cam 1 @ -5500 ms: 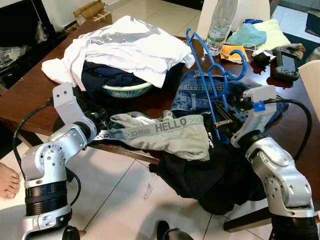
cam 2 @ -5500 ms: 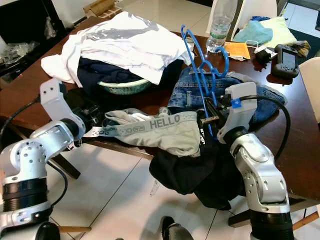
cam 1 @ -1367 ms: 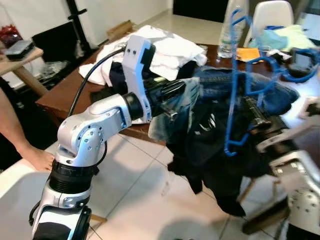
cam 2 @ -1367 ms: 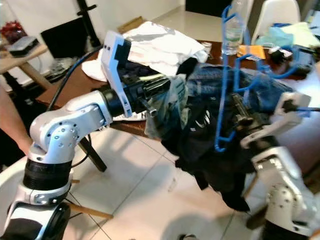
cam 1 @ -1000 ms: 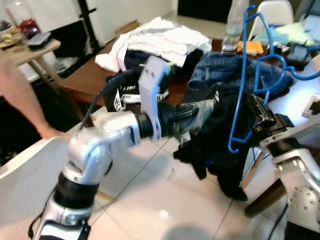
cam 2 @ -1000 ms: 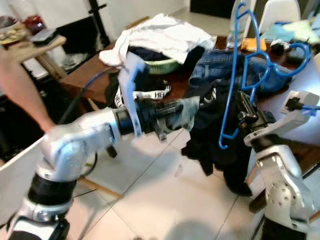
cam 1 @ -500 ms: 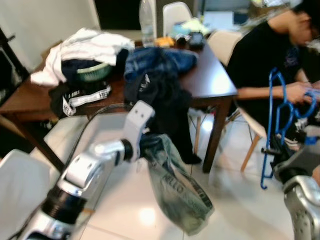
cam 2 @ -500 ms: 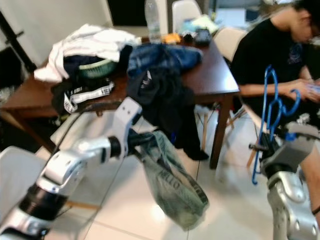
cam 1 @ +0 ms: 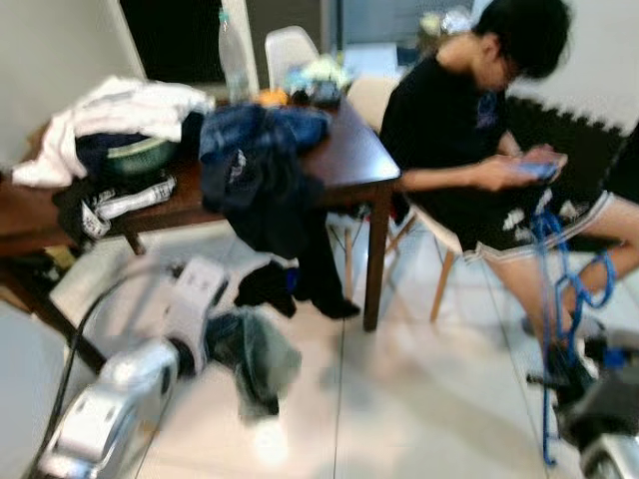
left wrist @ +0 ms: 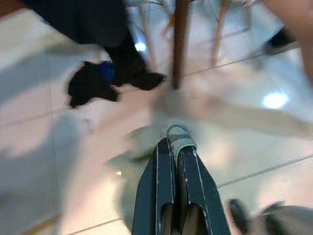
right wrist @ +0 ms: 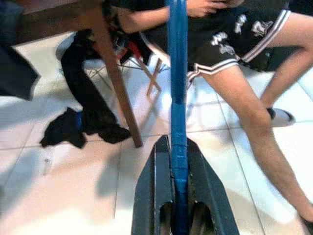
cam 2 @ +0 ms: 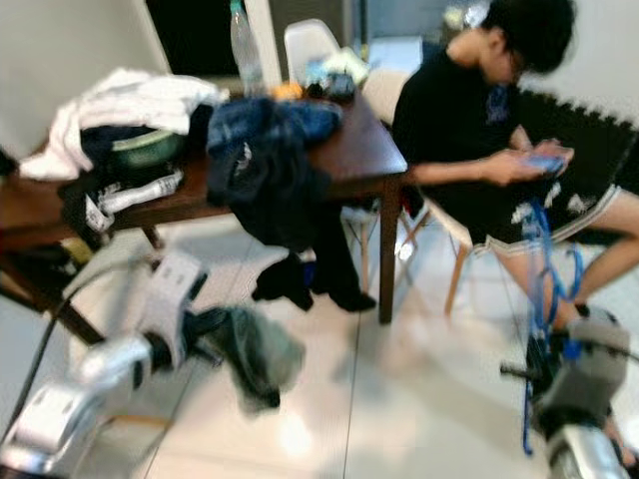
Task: Hang hanger
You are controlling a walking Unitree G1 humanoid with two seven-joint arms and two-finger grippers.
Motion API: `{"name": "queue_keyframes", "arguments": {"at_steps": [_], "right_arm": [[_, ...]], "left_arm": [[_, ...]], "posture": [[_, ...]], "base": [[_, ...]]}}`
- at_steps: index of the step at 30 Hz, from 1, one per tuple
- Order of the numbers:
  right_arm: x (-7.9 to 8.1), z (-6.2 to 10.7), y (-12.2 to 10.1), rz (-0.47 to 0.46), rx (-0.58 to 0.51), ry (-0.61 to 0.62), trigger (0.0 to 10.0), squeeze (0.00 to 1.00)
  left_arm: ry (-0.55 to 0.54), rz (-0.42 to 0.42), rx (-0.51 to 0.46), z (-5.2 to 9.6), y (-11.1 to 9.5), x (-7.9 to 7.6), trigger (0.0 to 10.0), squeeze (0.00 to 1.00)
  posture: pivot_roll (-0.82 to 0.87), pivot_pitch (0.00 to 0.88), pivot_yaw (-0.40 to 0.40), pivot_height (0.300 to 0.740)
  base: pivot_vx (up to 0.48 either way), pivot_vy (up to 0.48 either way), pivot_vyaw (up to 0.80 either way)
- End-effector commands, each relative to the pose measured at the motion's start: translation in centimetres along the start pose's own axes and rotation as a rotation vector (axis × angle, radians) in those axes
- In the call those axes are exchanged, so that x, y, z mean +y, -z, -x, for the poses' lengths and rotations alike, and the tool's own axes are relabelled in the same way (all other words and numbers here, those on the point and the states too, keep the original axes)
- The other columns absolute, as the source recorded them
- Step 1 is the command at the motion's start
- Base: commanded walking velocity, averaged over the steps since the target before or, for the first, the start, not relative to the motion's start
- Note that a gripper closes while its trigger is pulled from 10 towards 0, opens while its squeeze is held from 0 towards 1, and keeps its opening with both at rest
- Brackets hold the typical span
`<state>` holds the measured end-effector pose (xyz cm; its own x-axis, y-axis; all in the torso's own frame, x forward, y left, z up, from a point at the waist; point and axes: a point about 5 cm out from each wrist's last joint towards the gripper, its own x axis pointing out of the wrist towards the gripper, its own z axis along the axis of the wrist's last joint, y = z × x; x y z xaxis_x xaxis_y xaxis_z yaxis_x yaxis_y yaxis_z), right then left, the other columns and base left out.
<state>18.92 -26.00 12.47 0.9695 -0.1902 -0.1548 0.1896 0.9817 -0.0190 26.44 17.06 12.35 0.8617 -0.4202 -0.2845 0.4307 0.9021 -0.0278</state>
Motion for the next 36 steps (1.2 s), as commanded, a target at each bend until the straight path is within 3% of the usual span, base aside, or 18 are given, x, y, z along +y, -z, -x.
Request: {"name": "queue_keyframes", "arguments": {"at_steps": [1,6,10,14,15,21,27,28,29,32,36], "right_arm": [[0.1,0.5,-0.2,0.024,-0.018,-0.008,10.0,0.0],[-0.6,1.1,0.8,0.003,0.01,0.017,10.0,0.0],[-0.7,1.2,1.0,-0.033,0.013,0.032,10.0,0.0],[-0.2,0.9,1.2,-0.088,0.013,0.005,10.0,0.0],[-0.2,0.5,1.4,-0.125,0.023,-0.03,10.0,0.0],[0.0,0.4,1.8,-0.2,0.043,-0.11,10.0,0.0],[0.2,0.2,1.9,-0.244,0.052,-0.17,10.0,0.0],[0.1,0.2,1.9,-0.301,0.067,-0.219,10.0,0.0],[0.1,0.2,1.9,-0.301,0.067,-0.219,10.0,0.0],[0.3,0.5,2.0,-0.406,0.098,-0.336,10.0,0.0],[0.3,0.5,2.0,-0.422,0.108,-0.357,10.0,0.0]], "left_arm": [[0.007,0.016,-0.048,0.7,-0.2,-0.3,10.0,0.0],[0.035,-0.025,-0.096,0.8,0.4,-0.6,10.0,0.0],[0.028,-0.01,-0.101,0.8,0.5,-0.2,10.0,0.0],[0.007,0.088,-0.114,1.2,0.9,0.4,10.0,0.0],[0.017,0.217,-0.132,1.3,1.1,0.8,10.0,0.0],[0.044,0.341,-0.173,1.4,1.3,1.3,10.0,0.0],[0.075,0.356,-0.184,1.4,1.3,1.1,10.0,0.0],[0.106,0.367,-0.18,1.4,1.3,0.9,10.0,0.0],[0.106,0.367,-0.18,1.4,1.3,0.9,10.0,0.0],[0.222,0.391,-0.146,1.5,1.4,0.0,10.0,0.0],[0.304,0.391,-0.11,1.6,1.5,-0.4,10.0,0.0]], "posture": [[-0.04,0.112,0.032,0.74],[-0.05,0.125,0.037,0.74],[-0.05,0.128,0.038,0.74],[-0.04,0.129,0.036,0.74],[-0.04,0.131,0.029,0.74],[-0.04,0.127,0.006,0.74],[-0.03,0.124,0.0,0.74],[-0.03,0.126,-0.014,0.74],[-0.03,0.126,-0.014,0.74],[-0.03,0.131,-0.017,0.74],[-0.04,0.136,-0.016,0.74]], "base": [[0.0,0.0,-0.8],[0.0,0.0,-0.8],[0.0,0.0,-0.8],[0.0,0.0,-0.8],[0.0,0.0,-0.8],[0.0,0.0,-0.8],[0.0,0.0,-0.8],[0.0,0.0,-0.8],[0.0,0.0,-0.8],[0.0,0.0,-0.8],[0.0,0.0,-0.8]]}}
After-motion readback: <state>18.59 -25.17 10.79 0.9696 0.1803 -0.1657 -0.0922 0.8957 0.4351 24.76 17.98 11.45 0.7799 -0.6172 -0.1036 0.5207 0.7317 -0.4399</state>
